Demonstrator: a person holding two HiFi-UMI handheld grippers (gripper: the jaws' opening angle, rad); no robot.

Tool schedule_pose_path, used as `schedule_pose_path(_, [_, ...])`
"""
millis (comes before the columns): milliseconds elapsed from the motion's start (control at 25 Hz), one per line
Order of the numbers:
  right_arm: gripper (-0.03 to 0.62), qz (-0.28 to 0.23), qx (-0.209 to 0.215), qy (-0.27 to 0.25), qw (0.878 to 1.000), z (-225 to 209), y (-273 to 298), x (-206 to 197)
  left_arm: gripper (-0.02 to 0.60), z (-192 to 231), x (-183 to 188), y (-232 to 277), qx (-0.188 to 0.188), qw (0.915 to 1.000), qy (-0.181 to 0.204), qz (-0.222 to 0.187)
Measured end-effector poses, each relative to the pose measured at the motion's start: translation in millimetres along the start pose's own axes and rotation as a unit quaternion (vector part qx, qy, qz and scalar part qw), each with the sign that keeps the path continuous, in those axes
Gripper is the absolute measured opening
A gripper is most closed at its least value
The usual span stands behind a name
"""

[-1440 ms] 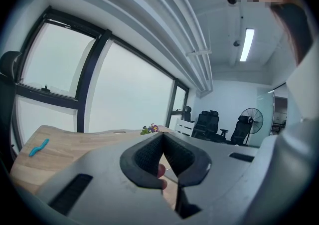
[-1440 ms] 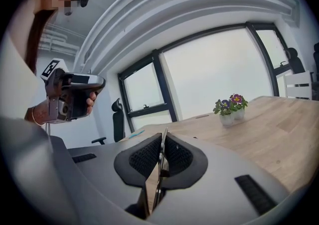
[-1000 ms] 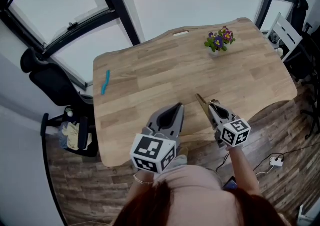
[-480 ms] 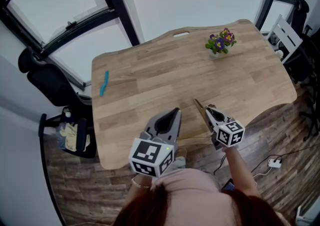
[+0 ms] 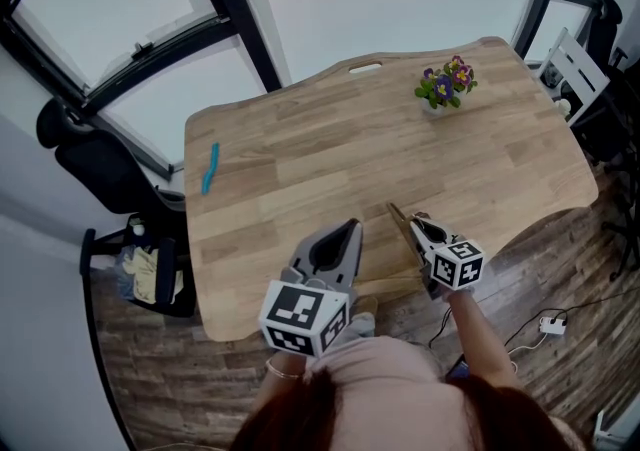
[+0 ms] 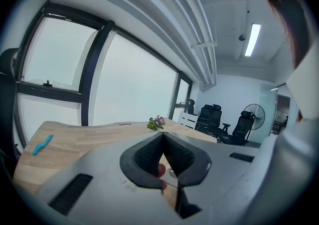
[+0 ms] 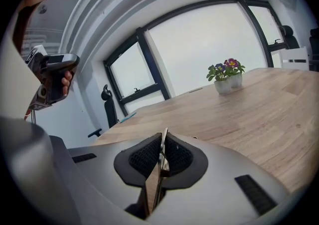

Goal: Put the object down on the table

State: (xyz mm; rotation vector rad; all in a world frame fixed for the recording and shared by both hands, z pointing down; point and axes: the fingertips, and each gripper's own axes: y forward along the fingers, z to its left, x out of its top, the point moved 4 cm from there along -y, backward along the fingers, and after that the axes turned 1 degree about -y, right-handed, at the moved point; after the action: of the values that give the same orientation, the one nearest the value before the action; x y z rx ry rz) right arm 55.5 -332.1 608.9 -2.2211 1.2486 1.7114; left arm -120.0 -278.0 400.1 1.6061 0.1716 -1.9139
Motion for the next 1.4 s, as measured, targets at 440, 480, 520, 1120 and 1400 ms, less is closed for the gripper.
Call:
schedule_pose_path(440, [0.011, 0.005, 0.002, 0.063, 0.998, -10, 12, -14, 0.002, 3, -3, 2, 0.004, 1.0000, 0.000, 0.005])
schedule_pose_path(480, [0.011, 0.004, 0.002, 0.072, 0.997, -11, 12, -15, 0.001, 3, -3, 3, 0.004, 1.0000, 0.000, 0.005])
schedule_pose_path(520, [0.011, 0.002, 0.002, 0.081, 0.997, -12, 13, -16, 0.002, 3, -4, 3, 0.004, 1.0000, 0.000, 0.006])
schedule_pose_path(1120, [0.011, -0.005, 0.003, 0.147, 0.989, -23, 23, -21, 0.002, 5, -5, 3, 0.007, 0.9999, -0.001, 0.011])
schedule_pose_path(1400, [0.011, 0.003, -0.001, 0.161, 0.987, -27, 27, -21, 0.002, 5, -8, 3, 0.008, 0.9999, -0.003, 0.010])
